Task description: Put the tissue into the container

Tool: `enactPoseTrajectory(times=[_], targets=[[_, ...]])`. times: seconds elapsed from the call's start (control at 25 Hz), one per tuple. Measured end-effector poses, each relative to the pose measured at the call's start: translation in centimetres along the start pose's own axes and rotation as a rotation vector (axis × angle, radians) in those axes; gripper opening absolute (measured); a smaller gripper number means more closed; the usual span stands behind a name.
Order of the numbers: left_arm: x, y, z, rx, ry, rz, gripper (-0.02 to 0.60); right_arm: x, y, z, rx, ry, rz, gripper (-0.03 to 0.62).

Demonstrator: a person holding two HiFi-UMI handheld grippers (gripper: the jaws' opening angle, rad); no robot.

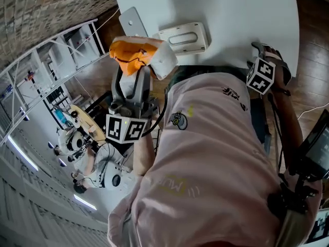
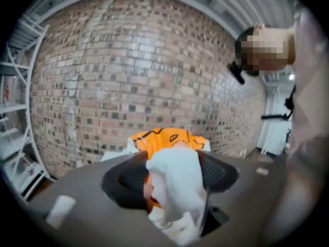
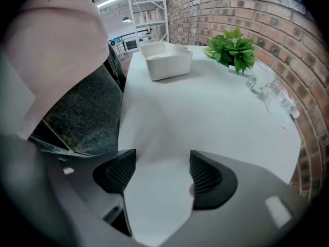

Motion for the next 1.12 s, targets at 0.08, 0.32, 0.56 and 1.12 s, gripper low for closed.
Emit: enactPoseTrajectory(times=[0.08, 0.32, 0.56, 1.12], targets=[[-7.1, -1.5, -2.2, 0.122, -0.229, -0.061, 0.290, 0.2, -0.4, 0.1, -0.001, 0.003, -0.004, 0.331], [-22.5, -1.1, -12.8, 0.483, -0.921, -0.408, 0.267, 0.3, 0.1, -0.8, 0.000, 0.022, 0.003, 0.331], [-30.9, 1.7, -20.5, 0.877, -1.398, -0.539, 0.255, -0.5, -0.2, -0.8, 0.008, 0.019, 0.002, 0.331], [-24.3, 8.3, -11.3, 0.674, -1.178, -0.706, 0.257, 0.0, 1.1, -1.9, 0.004, 0.052, 0.022, 0.331]])
Point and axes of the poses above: the fingertips, and each gripper's own axes: z forward along the fingers, y to its left, x out of its underside, the point moved 1 cm from there along -z, backward along the fingers, and after that the axes turned 2 degrees about z, right-handed, at the moved point
